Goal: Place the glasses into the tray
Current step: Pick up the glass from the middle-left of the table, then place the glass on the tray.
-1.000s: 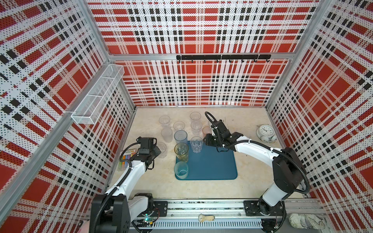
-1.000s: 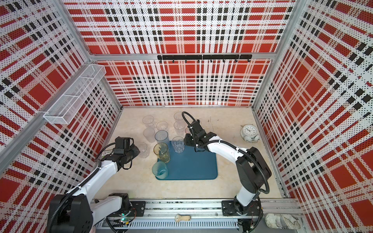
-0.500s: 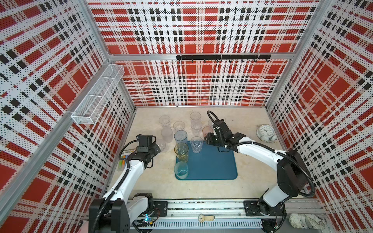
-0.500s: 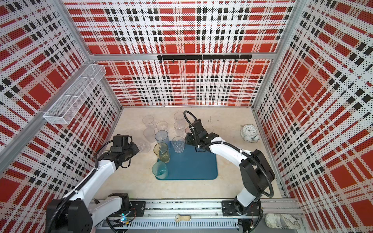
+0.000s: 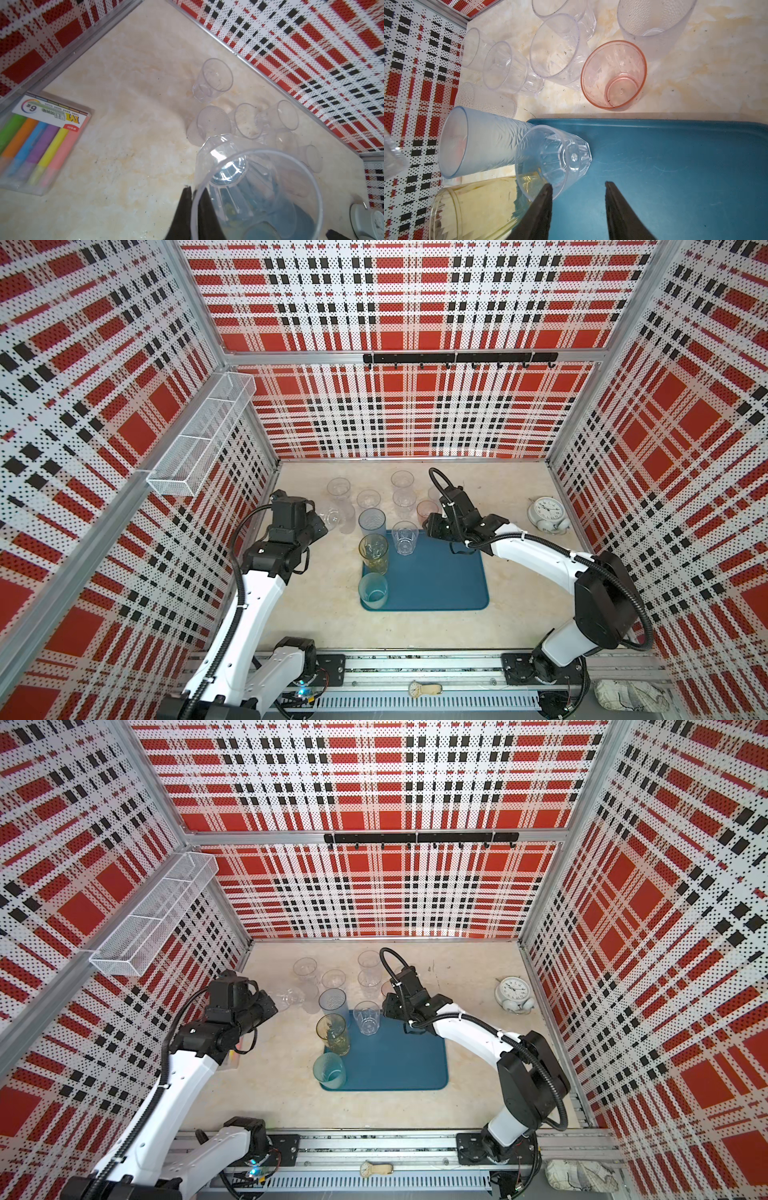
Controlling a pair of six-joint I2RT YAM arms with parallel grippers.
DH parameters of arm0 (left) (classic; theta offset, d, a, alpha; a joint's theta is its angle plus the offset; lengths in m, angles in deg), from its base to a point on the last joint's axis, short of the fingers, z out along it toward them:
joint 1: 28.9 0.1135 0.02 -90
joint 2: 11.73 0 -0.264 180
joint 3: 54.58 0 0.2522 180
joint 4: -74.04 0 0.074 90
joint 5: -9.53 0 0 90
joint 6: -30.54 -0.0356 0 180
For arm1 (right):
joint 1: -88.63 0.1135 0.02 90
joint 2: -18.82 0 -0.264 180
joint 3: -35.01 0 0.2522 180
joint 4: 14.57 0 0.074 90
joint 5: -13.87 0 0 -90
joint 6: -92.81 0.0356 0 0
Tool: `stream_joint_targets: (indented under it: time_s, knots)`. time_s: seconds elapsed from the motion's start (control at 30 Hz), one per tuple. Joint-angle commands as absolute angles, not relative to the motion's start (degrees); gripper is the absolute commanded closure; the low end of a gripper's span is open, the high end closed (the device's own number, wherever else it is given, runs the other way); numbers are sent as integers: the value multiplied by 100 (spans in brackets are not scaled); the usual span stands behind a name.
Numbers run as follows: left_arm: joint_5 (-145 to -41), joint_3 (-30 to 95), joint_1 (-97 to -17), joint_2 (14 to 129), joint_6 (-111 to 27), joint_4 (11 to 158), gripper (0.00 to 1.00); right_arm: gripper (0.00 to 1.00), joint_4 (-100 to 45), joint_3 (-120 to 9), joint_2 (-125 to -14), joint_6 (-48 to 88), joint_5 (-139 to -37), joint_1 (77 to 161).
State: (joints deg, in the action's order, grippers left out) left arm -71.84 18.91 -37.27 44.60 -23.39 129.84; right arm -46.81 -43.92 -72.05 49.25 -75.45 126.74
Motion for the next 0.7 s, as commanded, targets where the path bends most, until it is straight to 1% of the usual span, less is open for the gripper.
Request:
stream_joint_targets:
  time_s: [0.0,0.07,0.13,0.27,0.37,0.5,0.6,0.67]
  knots:
    - [-6855,2598,-4022,4471,-2397,13424,100,55,-4586,-4374,-7018,4953,-7411,12610]
    - [-6730,2984,-4256,4584,-2333,13522,100,55,-4613,-4397,-7002,4930,-7414,12582]
    - [-6615,3338,-4758,4774,-2220,13552,100,55,-4635,-4388,-6947,4923,-7385,12550]
    - [-6111,4144,-6021,5426,-1920,13481,100,55,-4652,-4305,-6686,4933,-7390,12356]
    - [-5986,4554,-7031,6058,-1757,13213,100,55,-4805,-4255,-6435,4837,-7447,12051]
    - [-6428,4747,-7957,6874,-1843,12910,100,55,-5211,-4206,-6095,4624,-7437,11478]
    - [-6680,4488,-8313,7183,-1934,12786,100,54,-5463,-4094,-5836,4411,-7384,10952]
    - [-6828,4056,-8390,7229,-1893,12623,100,54,-5567,-4020,-5739,4259,-7450,10617]
